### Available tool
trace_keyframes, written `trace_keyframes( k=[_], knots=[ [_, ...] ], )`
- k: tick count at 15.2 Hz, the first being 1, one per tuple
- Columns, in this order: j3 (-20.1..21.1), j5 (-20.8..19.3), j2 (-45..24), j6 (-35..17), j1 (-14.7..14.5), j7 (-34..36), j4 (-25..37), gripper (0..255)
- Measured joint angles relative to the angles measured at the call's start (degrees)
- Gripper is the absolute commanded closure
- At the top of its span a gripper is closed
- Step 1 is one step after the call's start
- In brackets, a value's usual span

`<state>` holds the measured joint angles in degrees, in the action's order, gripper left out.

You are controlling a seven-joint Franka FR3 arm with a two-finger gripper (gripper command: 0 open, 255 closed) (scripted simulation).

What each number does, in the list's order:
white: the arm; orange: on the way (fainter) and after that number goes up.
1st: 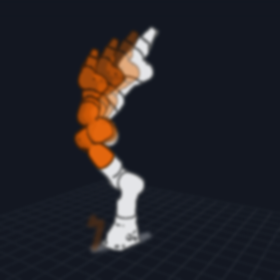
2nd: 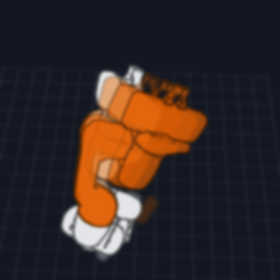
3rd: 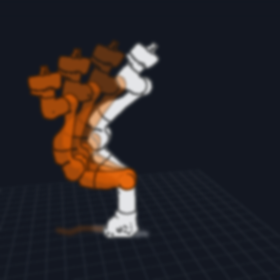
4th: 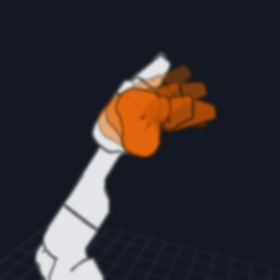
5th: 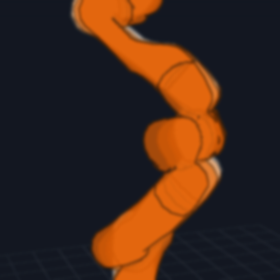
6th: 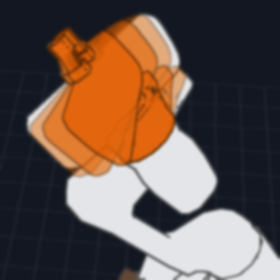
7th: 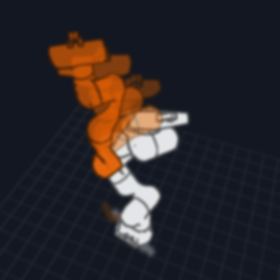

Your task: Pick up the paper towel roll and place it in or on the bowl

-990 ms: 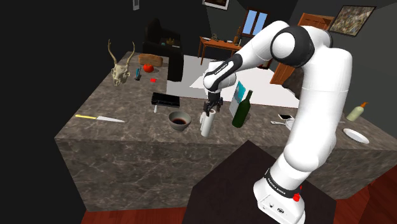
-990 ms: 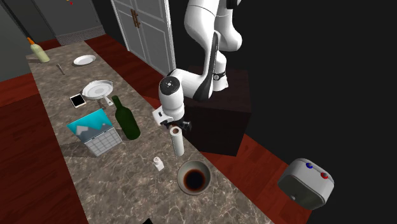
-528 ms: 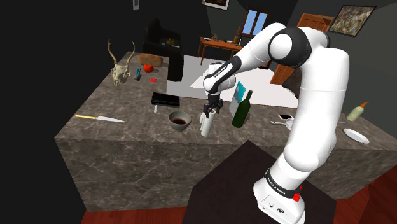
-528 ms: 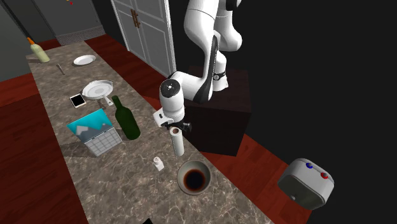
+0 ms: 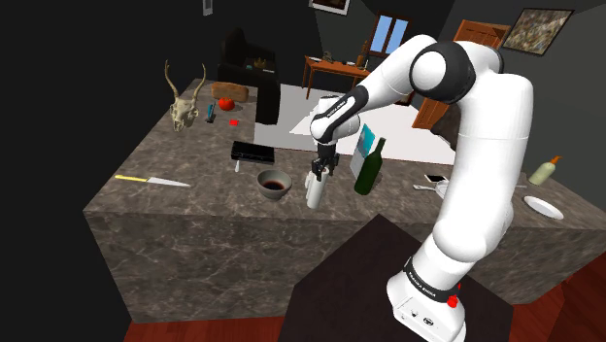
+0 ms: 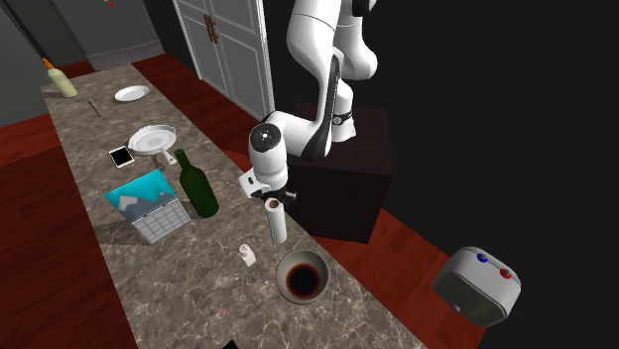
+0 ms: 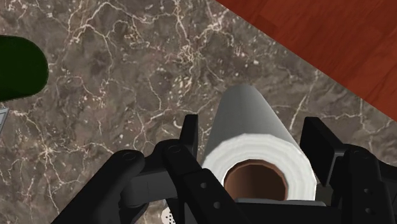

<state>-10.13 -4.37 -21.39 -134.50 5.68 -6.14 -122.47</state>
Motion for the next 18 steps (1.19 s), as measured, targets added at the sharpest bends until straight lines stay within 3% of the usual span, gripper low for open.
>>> trace_keyframes(
  k=[5, 18],
  knots=[
    [0.0, 0.0, 0.3, 0.3, 0.0, 0.0, 0.0, 255],
    [-0.5, -0.9, 7.4, 8.6, -0.5, -0.1, 1.3, 255]
  ],
)
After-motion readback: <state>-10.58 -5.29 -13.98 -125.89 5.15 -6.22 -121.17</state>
